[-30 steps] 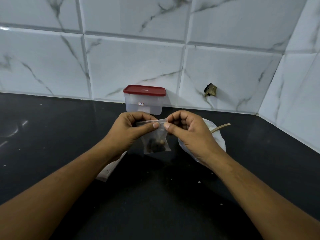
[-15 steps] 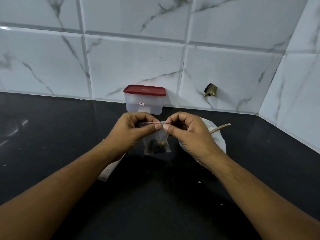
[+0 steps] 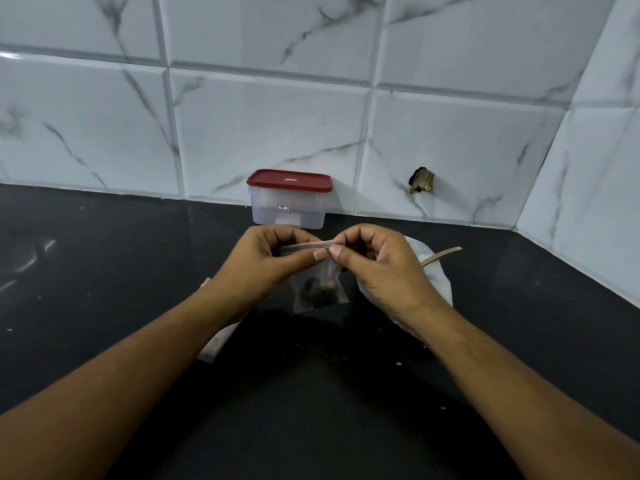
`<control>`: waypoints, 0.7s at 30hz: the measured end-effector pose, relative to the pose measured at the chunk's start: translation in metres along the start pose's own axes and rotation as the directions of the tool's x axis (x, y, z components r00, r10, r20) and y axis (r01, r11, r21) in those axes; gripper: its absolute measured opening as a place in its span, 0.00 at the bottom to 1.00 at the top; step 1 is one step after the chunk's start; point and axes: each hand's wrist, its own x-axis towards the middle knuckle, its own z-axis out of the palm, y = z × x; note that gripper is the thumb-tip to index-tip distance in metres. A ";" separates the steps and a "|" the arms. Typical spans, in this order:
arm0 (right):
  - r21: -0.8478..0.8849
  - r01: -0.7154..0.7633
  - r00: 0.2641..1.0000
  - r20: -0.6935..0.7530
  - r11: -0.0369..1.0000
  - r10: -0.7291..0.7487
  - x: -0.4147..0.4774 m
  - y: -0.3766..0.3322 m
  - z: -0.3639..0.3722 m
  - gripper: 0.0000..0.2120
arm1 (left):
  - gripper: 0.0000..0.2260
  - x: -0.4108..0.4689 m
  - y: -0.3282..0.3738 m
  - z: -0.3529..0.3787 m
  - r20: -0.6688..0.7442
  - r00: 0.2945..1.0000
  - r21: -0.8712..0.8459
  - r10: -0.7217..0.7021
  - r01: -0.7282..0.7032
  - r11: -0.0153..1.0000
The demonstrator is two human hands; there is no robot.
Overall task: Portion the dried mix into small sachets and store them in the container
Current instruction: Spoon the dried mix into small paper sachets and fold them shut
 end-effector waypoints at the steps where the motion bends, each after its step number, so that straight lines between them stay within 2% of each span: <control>1: 0.001 -0.004 1.000 -0.006 1.000 0.004 0.000 0.000 0.000 0.03 | 0.06 0.001 -0.001 -0.001 -0.024 1.000 -0.009 -0.012 0.012 1.000; 4: 0.004 -0.014 1.000 -0.007 1.000 0.014 -0.002 -0.002 0.000 0.03 | 0.04 0.002 -0.003 -0.005 -0.068 0.997 -0.022 -0.042 0.041 0.999; 10: 0.036 -0.029 0.999 0.044 0.999 0.028 -0.004 -0.006 -0.001 0.04 | 0.05 0.002 -0.003 -0.005 -0.062 0.997 0.016 -0.035 0.036 0.999; 17: -0.010 -0.002 1.000 0.000 1.000 0.002 -0.002 -0.004 0.001 0.03 | 0.06 0.001 -0.001 -0.003 -0.036 0.999 0.014 -0.037 0.037 0.999; 21: 0.027 0.000 0.999 -0.032 1.000 0.000 -0.002 -0.005 -0.002 0.02 | 0.05 0.001 0.002 -0.002 -0.061 0.997 -0.033 -0.042 0.040 0.999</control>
